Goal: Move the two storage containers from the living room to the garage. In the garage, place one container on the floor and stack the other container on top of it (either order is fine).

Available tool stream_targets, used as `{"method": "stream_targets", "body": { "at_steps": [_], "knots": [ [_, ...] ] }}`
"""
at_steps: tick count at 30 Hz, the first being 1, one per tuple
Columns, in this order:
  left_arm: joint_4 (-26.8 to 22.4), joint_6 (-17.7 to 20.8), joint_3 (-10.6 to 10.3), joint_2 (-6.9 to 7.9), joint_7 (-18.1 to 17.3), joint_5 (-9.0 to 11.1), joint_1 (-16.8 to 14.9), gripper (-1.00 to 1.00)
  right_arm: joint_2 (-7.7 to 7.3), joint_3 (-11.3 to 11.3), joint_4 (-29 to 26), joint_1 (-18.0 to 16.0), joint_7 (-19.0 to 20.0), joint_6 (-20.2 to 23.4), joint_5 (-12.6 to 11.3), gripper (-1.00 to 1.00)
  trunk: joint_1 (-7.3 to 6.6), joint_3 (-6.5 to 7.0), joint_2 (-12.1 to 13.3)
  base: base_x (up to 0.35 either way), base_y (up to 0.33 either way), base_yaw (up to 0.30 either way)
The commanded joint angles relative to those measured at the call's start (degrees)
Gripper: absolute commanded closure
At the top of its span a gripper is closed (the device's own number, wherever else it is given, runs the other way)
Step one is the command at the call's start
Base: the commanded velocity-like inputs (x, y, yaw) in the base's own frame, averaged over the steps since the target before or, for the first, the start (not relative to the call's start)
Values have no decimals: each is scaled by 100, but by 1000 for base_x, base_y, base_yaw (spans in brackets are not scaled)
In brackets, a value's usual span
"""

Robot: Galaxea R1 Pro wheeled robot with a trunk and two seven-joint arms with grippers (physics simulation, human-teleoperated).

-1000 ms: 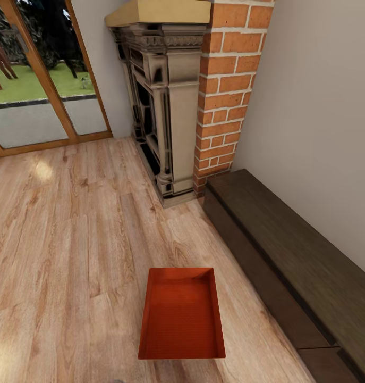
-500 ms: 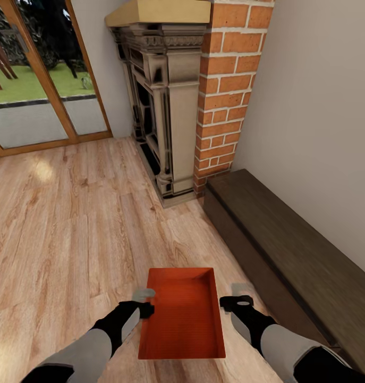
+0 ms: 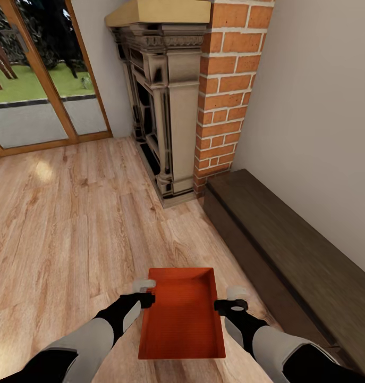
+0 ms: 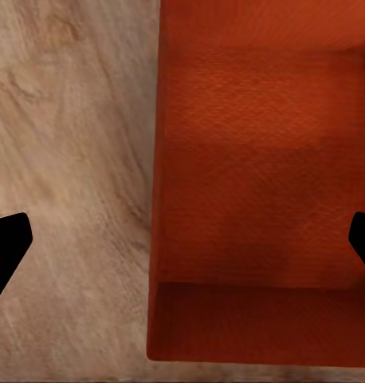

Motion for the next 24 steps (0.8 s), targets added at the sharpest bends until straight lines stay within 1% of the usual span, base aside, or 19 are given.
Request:
{"method": "stream_targets", "body": {
  "at_steps": [1, 4, 9, 24],
  "knots": [
    [122, 6, -8, -9, 25, 46, 0, -100, 55, 48, 124, 9, -5, -103, -58, -100, 0, -3, -2, 0, 0, 0],
    [263, -17, 2, -21, 26, 42, 3, -100, 99, 48, 275, 54, 22, -170, -59, -100, 0, -3, -2, 0, 0, 0],
    [384, -31, -2, -11, 26, 40, 0, -100, 152, 48, 350, 81, 38, -200, -58, -100, 0, -3, -2, 0, 0, 0],
    [432, -41, -5, 7, 0, 26, 0, -100, 158, 49, 371, 76, 105, -269, -58, -100, 0, -3, -2, 0, 0, 0]
  ]
}}
